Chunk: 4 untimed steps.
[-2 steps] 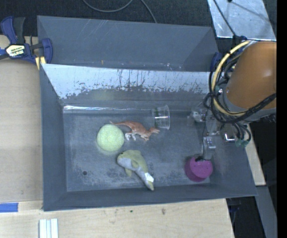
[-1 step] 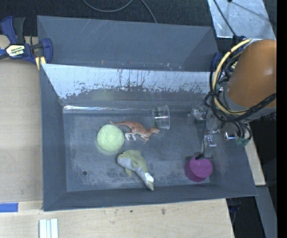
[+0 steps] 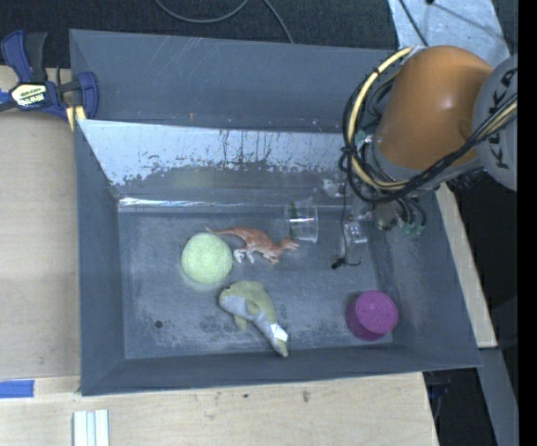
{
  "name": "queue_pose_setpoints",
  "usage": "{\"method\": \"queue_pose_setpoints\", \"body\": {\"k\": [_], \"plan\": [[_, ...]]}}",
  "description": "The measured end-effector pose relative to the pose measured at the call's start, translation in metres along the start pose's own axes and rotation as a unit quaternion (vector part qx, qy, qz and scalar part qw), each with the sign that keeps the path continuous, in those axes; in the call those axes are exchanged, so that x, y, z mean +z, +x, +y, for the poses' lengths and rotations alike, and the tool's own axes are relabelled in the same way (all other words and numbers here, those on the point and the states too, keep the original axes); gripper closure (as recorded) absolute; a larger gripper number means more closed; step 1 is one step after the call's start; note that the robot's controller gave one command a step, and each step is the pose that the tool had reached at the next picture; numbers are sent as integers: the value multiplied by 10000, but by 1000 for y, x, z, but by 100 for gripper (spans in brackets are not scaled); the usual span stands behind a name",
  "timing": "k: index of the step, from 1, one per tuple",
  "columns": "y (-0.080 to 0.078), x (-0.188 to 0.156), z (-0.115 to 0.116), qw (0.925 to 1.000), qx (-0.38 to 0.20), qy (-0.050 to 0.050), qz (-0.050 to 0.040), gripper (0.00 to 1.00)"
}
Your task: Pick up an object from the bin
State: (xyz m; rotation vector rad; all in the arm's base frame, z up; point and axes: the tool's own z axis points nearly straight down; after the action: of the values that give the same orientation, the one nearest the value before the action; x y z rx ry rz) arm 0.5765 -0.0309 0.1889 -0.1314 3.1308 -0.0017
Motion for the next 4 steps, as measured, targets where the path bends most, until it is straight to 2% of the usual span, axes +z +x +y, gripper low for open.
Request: {"method": "queue_pose_setpoints", "body": {"k": [1,2,3,4], "plan": [[-40,19,73,9974,-714,-7,12,0],[-48,39,84,9999,151,-18,25,0],[-49,87,73,9993,381,-5,21,0],[-56,117,76,10000,58,-6,25,100]]}}
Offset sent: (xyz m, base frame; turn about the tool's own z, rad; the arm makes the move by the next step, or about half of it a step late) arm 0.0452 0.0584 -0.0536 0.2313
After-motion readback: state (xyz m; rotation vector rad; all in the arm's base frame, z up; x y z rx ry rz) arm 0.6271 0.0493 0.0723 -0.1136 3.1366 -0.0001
